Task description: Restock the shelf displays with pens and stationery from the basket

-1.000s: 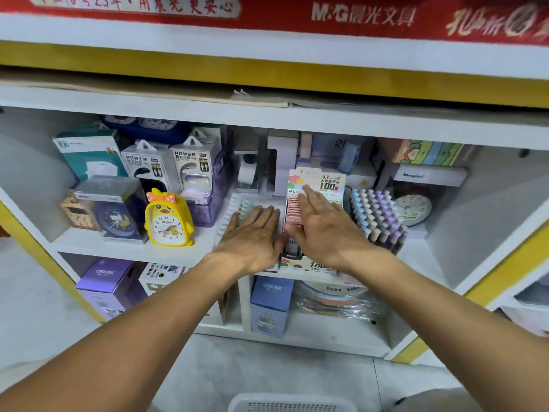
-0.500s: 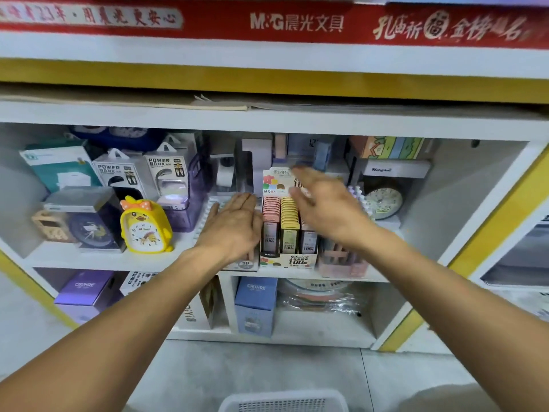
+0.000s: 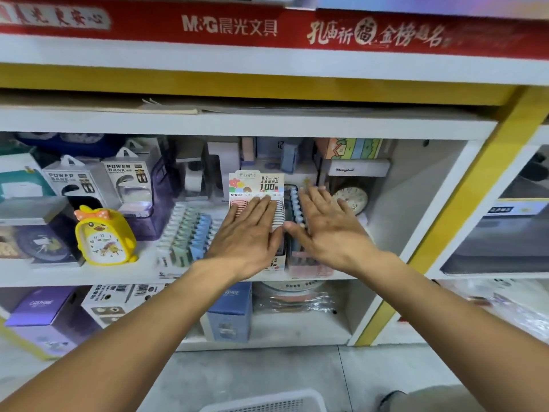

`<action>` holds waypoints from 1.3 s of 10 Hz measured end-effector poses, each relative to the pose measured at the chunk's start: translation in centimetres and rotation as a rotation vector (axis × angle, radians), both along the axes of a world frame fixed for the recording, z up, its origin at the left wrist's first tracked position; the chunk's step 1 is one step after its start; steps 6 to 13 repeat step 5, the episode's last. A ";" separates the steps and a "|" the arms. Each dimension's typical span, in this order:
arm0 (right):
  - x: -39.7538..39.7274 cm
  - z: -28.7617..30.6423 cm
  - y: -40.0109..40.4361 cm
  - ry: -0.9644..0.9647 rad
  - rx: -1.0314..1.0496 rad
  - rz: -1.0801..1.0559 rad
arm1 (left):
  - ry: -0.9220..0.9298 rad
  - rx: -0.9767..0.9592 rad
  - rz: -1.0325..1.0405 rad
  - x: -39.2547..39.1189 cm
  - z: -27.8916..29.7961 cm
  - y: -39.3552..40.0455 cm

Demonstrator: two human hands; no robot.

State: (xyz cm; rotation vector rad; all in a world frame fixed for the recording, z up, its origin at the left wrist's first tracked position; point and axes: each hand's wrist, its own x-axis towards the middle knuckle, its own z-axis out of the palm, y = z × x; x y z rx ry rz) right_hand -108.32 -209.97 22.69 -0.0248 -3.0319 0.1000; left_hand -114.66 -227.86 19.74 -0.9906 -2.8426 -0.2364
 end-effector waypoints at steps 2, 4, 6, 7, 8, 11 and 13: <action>-0.2 -0.7 -0.3 0.015 0.017 0.015 | -0.014 -0.062 0.000 -0.3 0.1 0.1; 1.3 2.5 -0.8 -0.116 -0.019 -0.021 | -0.059 -0.012 0.020 1.7 3.2 -0.6; 3.1 4.7 -1.2 0.008 -0.051 0.035 | -0.034 0.083 -0.034 3.5 5.7 -0.5; 3.1 4.7 -1.2 0.008 -0.051 0.035 | -0.034 0.083 -0.034 3.5 5.7 -0.5; 3.1 4.7 -1.2 0.008 -0.051 0.035 | -0.034 0.083 -0.034 3.5 5.7 -0.5; 3.1 4.7 -1.2 0.008 -0.051 0.035 | -0.034 0.083 -0.034 3.5 5.7 -0.5; 3.1 4.7 -1.2 0.008 -0.051 0.035 | -0.034 0.083 -0.034 3.5 5.7 -0.5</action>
